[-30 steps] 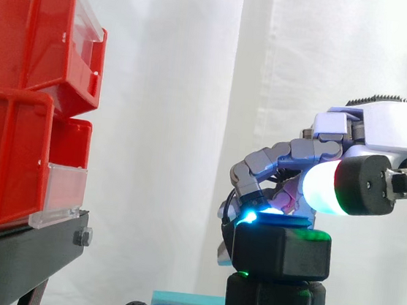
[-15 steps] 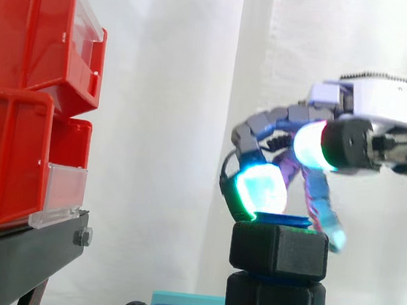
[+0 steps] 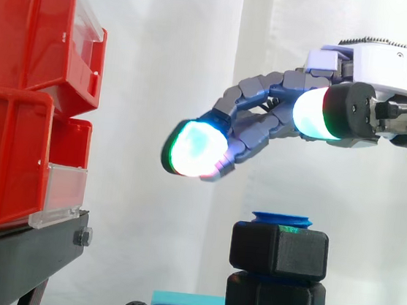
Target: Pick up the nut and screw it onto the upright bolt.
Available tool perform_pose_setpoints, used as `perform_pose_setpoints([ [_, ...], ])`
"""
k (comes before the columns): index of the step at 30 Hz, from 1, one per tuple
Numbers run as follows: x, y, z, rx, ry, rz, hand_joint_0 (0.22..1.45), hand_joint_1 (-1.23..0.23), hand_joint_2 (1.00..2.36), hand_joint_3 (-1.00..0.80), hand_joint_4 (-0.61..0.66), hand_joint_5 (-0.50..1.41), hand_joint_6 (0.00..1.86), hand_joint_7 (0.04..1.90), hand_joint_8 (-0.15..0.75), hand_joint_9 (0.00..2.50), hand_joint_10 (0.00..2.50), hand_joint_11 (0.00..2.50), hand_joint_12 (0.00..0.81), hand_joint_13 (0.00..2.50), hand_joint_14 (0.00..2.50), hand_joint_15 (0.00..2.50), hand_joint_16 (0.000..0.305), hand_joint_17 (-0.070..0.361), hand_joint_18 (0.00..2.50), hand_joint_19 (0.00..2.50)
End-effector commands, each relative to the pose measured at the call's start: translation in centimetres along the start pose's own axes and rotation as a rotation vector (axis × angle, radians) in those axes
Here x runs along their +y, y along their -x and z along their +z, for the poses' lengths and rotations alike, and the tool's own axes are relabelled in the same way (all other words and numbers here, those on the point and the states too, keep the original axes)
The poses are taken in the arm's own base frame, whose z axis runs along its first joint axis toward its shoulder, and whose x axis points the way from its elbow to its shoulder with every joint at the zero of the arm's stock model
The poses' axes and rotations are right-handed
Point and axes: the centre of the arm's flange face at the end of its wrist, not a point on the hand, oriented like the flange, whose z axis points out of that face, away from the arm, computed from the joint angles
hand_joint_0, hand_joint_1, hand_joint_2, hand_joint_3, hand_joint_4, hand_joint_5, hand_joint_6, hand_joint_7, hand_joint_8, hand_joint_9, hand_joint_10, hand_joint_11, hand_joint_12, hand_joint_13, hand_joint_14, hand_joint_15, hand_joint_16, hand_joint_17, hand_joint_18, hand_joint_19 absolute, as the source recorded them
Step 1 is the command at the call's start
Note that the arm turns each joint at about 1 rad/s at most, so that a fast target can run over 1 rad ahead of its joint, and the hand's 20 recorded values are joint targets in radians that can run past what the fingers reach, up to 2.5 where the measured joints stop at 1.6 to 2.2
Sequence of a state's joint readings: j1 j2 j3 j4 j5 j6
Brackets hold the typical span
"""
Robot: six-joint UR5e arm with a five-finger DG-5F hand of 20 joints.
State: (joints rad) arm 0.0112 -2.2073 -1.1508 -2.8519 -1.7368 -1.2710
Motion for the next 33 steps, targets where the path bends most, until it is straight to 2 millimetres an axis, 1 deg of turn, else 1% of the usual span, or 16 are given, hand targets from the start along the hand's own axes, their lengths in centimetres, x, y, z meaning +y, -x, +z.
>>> perform_pose_setpoints([
  [1,1.0,-0.5,0.4,0.0,-0.012,0.003,0.42,-0.32,1.0,-0.5,0.12,-0.17,0.5,0.55,0.201,0.45,0.0,0.0,0.333,0.04,0.0,0.0,0.045,0.101,0.0,0.0],
  [2,1.4,-1.0,0.4,0.009,-0.015,0.005,0.42,-0.29,1.0,-0.5,0.12,-0.17,0.5,0.55,0.192,0.38,0.0,0.0,0.333,0.0,0.0,0.0,0.046,0.103,0.0,0.0],
  [4,1.8,-1.8,0.3,0.021,-0.023,0.008,0.41,-0.29,1.0,-0.5,0.12,-0.17,0.5,0.55,0.189,0.32,0.0,0.0,0.335,0.0,0.0,0.0,0.047,0.105,0.0,0.0],
  [8,2.6,-3.0,0.2,0.035,-0.029,0.018,0.41,-0.26,1.0,-0.5,0.12,-0.17,0.5,0.55,0.182,0.3,0.0,0.0,0.339,0.0,0.0,0.0,0.048,0.108,0.0,0.0],
  [12,3.0,-3.7,0.2,0.045,-0.033,0.027,0.41,-0.26,1.0,-0.5,0.13,-0.17,0.5,0.56,0.186,0.31,0.0,0.0,0.34,0.0,0.0,0.0,0.048,0.108,0.0,0.0],
  [14,3.5,-4.4,0.1,0.055,-0.036,0.042,0.41,-0.26,1.0,-0.5,0.13,-0.16,0.5,0.56,0.188,0.31,0.0,0.0,0.337,0.0,0.0,0.0,0.048,0.109,0.0,0.0],
  [19,4.2,-4.7,0.3,0.061,-0.041,0.057,0.41,-0.26,1.0,-0.5,0.15,-0.15,0.5,0.59,0.201,0.38,0.0,0.0,0.337,0.03,0.0,0.0,0.048,0.107,0.0,0.0],
  [23,4.5,-5.0,0.2,0.073,-0.04,0.057,0.42,-0.26,1.0,-0.5,0.18,-0.12,0.5,0.72,0.219,0.49,0.0,0.0,0.338,0.09,0.0,0.0,0.046,0.104,0.0,0.0],
  [33,4.6,-5.1,0.2,0.079,-0.04,0.058,0.44,-0.28,1.0,-0.5,0.24,-0.06,0.5,0.96,0.253,0.72,0.0,0.0,0.32,0.26,0.0,0.0,0.04,0.09,0.0,0.0],
])
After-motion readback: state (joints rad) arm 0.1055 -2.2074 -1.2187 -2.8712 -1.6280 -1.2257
